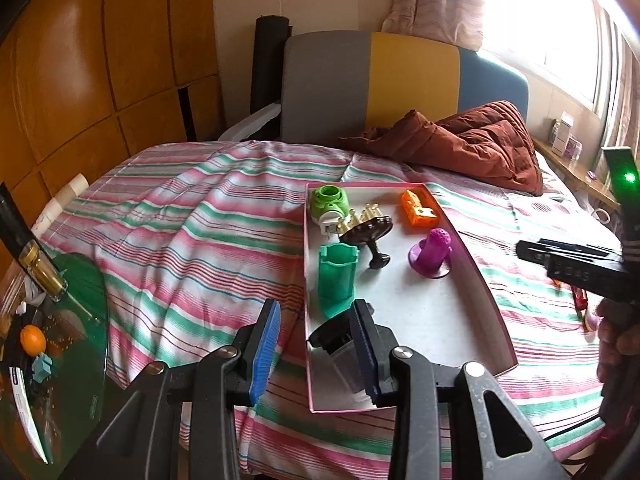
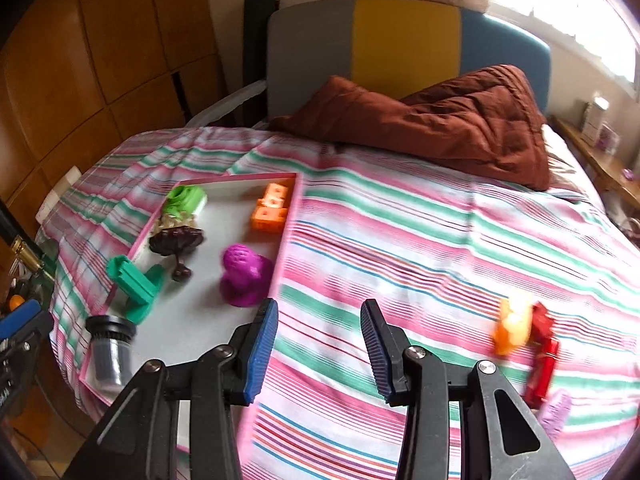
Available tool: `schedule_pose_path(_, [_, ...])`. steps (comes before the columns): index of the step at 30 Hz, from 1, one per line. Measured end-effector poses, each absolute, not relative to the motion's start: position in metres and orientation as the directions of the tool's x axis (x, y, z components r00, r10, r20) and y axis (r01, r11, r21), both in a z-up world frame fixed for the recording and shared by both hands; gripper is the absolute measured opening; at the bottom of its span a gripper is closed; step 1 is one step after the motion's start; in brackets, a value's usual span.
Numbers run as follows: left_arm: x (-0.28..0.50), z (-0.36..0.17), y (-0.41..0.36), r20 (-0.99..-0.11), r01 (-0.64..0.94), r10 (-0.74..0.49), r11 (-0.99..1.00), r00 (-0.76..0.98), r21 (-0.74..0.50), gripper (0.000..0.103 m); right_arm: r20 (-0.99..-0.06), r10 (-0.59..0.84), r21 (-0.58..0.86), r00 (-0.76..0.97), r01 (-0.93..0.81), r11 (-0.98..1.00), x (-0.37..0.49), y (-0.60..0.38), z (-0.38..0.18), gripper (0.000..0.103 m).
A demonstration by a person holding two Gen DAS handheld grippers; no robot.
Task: Organize rigid objects
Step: 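Withdraw the open right tool from the tray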
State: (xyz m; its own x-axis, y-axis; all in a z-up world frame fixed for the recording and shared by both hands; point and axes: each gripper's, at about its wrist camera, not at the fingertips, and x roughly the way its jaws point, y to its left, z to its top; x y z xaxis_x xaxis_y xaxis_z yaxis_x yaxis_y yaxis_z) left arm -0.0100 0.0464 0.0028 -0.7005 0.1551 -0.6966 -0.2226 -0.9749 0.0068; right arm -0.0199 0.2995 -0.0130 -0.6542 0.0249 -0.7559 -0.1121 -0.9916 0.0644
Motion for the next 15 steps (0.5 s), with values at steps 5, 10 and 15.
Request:
schedule_pose_path(5, [-0.008,0.004,0.056,-0.697,-0.245,0.165,-0.969,-0.698,0.016,0.036,-0.749,0.087,0.042,-0.657,-0.178,-0.983,0.004,0.336,-0.006,0.044])
schedule_pose_path(10, [-0.004,0.006,0.069,-0.694,-0.278,0.179,-0.96,-0.698,0.032,0.036,-0.74,0.153,0.029,-0.655,-0.258,-0.966,0.028,0.375,0.001,0.044])
schedule_pose_path(15, [-0.001,0.009,0.086,-0.691,-0.319,0.202,-0.947,-0.694,0.044,0.036,-0.733,0.217,0.032,-0.645,-0.351,-0.936,0.05,0.417,0.004,0.044])
